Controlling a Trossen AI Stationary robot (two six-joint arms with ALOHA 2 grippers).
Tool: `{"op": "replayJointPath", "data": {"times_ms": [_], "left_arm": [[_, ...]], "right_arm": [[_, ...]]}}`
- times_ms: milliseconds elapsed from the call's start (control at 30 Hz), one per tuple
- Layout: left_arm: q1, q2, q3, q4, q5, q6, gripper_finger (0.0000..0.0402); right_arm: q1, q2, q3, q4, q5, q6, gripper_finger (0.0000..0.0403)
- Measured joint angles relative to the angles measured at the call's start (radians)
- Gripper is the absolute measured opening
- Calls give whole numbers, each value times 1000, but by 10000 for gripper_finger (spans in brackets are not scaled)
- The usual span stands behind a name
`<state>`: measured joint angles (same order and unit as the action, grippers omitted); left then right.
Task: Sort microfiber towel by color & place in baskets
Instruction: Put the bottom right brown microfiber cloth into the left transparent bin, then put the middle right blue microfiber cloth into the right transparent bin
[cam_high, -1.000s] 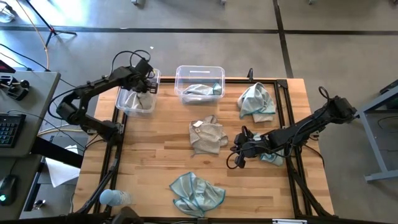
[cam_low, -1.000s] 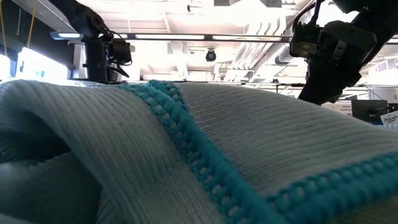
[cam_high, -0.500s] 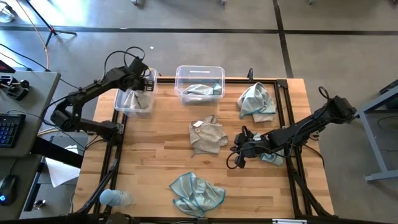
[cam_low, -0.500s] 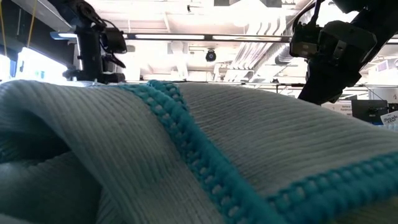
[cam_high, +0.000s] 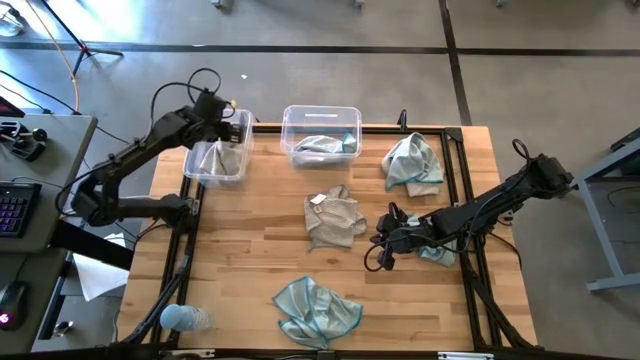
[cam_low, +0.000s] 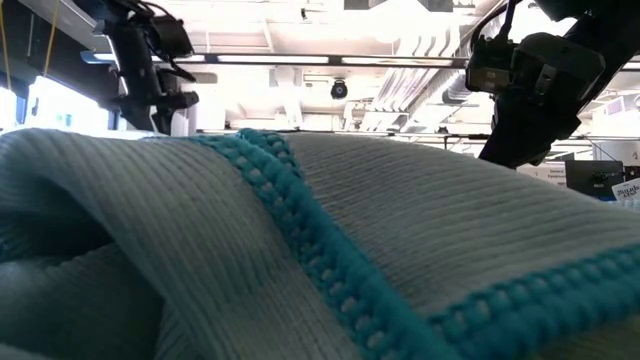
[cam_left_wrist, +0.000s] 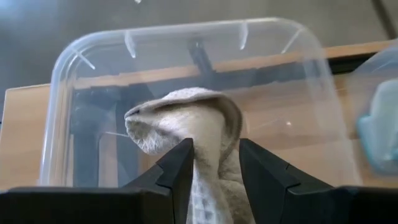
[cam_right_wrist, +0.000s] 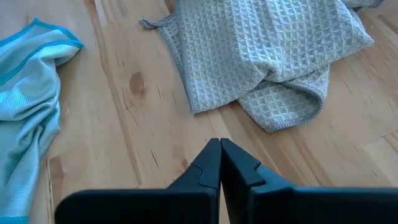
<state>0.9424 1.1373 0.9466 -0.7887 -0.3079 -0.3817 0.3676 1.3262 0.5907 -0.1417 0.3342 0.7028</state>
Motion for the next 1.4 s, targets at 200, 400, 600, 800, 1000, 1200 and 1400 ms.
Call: {"op": "replayJointPath", "data": {"times_ms": [200,400,600,800,1000,1200,1400], "left_arm": [[-8,-81,0,-32,38,0,117],[-121,-197,-38,-80,29,-10,92],[-313,-351,-155,-7,11,-80,10],[-526,-469,-289,199,10,-106,3],[-765,-483,-402,520,8,1,1],[-992,-410,-455,774,-57,121,0],[-1128,-297,-463,866,-75,158,0]], "right_arm": [[0,0,0,0,2,14,0],[0,0,0,0,10,15,0],[0,0,0,1,57,14,0],[-1,0,0,1,57,12,0],[-1,0,0,1,57,11,0],[-1,0,0,4,59,-58,0],[-1,0,0,46,141,-123,0]]}}
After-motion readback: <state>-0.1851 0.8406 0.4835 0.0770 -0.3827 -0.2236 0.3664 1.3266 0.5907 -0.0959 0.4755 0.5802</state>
